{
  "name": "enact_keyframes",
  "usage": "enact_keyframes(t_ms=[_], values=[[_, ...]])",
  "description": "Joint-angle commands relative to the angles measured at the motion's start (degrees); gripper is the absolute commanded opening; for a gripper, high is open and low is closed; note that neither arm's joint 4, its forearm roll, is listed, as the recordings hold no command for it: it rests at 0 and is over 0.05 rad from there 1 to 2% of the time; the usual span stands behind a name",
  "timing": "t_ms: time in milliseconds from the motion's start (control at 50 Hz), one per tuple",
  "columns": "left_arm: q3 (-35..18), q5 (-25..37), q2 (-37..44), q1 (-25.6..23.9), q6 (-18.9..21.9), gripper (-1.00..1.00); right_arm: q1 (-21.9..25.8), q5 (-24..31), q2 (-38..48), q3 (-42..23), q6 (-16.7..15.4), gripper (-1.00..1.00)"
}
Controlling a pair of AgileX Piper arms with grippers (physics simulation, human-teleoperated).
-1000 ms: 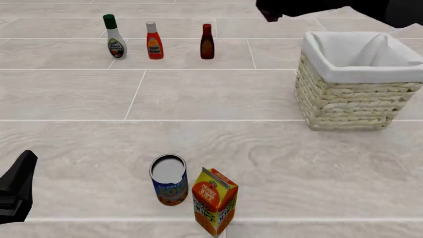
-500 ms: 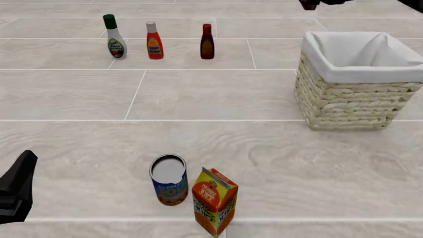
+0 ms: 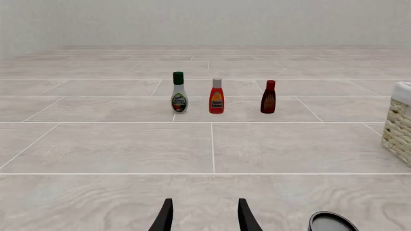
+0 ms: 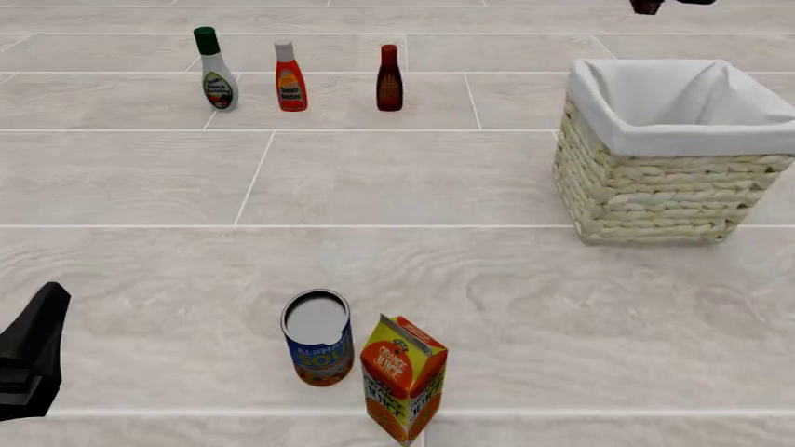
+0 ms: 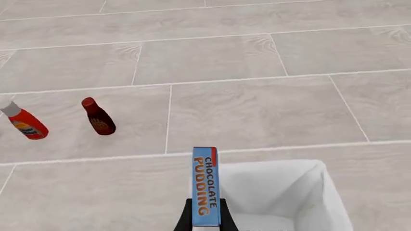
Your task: Pick the chocolate pudding and place it in the basket.
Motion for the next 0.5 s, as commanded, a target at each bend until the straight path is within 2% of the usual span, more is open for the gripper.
enact_keyframes(t_ms=[20,500], values=[[0.0,0.0,0.0,0.0,0.0,1.00,-2.7,-0.1,1.0,-0.4,1.5,-1.00],[0.0,0.0,0.0,0.0,0.0,1.00,-8.4,1.5,3.5,0.2,4.9,-1.00]])
